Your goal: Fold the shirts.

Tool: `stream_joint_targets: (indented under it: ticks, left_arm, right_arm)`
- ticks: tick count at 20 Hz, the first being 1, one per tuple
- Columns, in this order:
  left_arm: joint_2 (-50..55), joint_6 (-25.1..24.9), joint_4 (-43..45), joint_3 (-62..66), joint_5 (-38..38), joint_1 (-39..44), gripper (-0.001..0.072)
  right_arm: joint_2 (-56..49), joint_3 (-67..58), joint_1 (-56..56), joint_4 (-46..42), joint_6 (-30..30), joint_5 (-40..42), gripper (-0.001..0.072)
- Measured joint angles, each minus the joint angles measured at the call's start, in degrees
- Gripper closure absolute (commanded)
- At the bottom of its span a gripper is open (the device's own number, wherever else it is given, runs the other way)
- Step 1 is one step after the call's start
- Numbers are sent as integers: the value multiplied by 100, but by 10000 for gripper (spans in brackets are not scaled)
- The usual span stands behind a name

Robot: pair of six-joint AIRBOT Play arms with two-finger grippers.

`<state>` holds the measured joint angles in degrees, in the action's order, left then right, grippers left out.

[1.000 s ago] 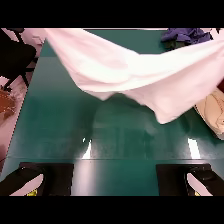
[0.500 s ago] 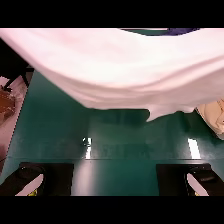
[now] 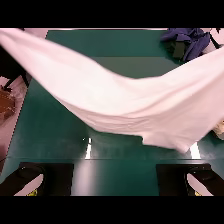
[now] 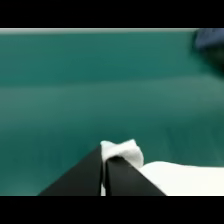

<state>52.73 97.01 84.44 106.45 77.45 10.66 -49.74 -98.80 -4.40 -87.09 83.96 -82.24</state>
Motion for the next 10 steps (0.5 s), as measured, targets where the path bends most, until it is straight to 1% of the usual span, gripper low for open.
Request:
stream_joint_targets:
  ticks: [2,4,7,10]
  left_arm:
    - [299,-79,-170,-839,-525,0,686]
    - [793,-221,-251,-1541,-1381,0,686]
    - [1784,-339,-315,-2013,-2693,0,686]
    - [2691,-264,-334,-2114,-3620,-2,685]
  right_arm:
    - [-623,557,179,-37,-219,398,691]
    - [-1392,822,579,57,-365,990,691]
    - [-2763,474,1342,903,-581,1521,691]
    - [-4011,-297,1770,1908,-734,1655,691]
